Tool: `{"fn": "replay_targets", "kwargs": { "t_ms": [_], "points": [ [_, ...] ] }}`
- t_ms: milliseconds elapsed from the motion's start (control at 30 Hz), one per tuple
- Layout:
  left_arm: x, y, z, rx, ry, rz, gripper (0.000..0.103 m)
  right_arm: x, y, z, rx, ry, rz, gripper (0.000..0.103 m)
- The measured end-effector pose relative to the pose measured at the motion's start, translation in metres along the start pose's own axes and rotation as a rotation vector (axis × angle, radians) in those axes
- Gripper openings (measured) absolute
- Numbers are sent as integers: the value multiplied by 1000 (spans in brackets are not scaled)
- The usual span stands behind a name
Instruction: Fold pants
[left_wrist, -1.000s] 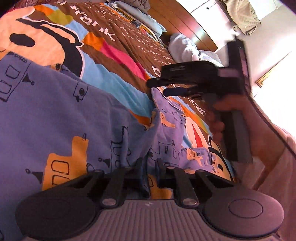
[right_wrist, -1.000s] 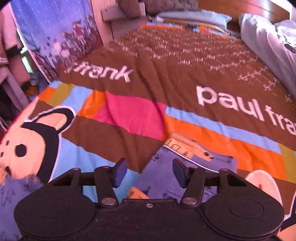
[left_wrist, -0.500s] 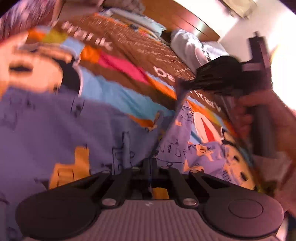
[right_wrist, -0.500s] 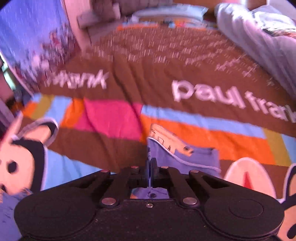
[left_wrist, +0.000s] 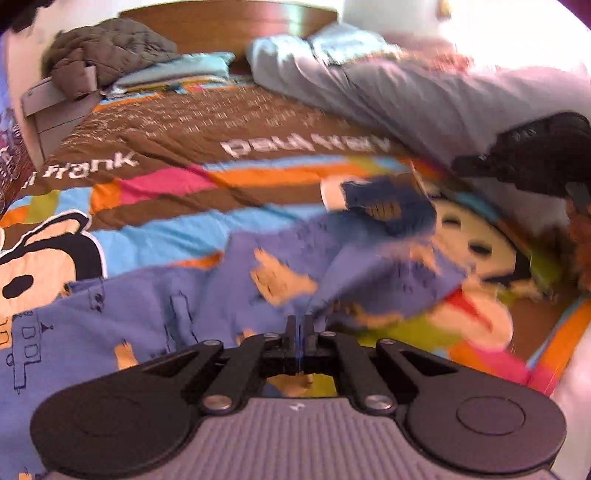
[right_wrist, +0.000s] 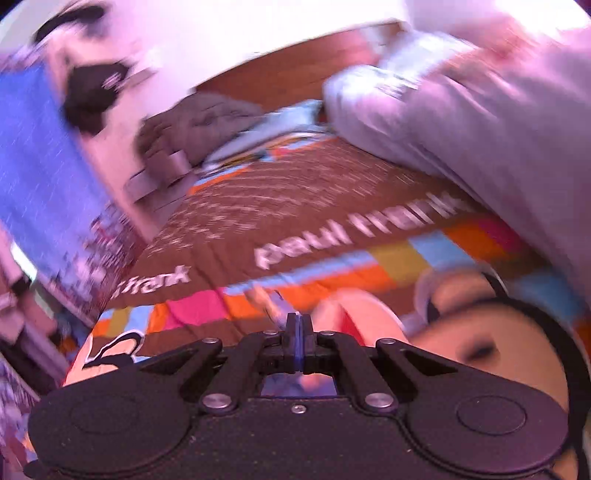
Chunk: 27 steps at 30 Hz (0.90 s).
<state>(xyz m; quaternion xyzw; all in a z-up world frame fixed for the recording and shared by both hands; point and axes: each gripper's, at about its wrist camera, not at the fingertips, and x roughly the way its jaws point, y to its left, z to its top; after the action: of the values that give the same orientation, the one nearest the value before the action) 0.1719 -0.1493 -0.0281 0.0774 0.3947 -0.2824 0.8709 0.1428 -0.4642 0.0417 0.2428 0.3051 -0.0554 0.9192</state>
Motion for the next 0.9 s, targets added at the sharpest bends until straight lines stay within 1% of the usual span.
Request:
{"fn": "replay_targets", "kwargs": {
  "t_ms": [33,100,167,200,233,267,300,333,400,433,500,567,633,700,767,833,900],
  "points": [
    [4,-4,-1,21,20,5,0,-1,-14,-10,45,6,-11,0],
    [8,-9,-5,61,49,11,0,5,-36,-30,92,30,-39,0],
    [11,-12,-6,97,70,23,0,10,-48,-47,88,39,-58,0],
    [13,-13,-5,111,81,33,0,12,-51,-53,58,35,-66,6],
    [15,-14,-5,118,91,40,0,14,-50,-56,16,34,-78,10],
    [17,-14,-4,119,99,45,0,17,-47,-57,-42,41,-71,17],
    [19,-15,-3,119,105,52,0,20,-41,-56,-90,47,-56,20],
    [20,-15,-2,118,110,58,0,22,-35,-55,-142,42,-41,21],
    [22,-15,-1,116,117,65,0,23,-23,-55,-246,29,-10,41],
    [23,-15,-1,120,119,68,0,25,-15,-56,-287,22,-7,43],
    [22,-17,-2,129,120,73,0,34,-3,-57,-366,59,3,48],
    [22,-17,-1,131,123,76,0,46,5,-64,-425,71,-46,47],
    [22,-17,0,130,123,78,0,56,6,-67,-447,91,-76,42],
    [21,-18,1,127,123,85,0,57,-1,-68,-407,90,-89,6],
    [16,-20,3,133,110,91,0,48,-12,-59,-313,63,-61,6],
    [9,-23,5,149,97,95,0,30,-21,-46,-216,24,-22,6],
    [2,-26,7,177,92,92,0,11,-30,-34,-145,4,9,6]
  ]
}}
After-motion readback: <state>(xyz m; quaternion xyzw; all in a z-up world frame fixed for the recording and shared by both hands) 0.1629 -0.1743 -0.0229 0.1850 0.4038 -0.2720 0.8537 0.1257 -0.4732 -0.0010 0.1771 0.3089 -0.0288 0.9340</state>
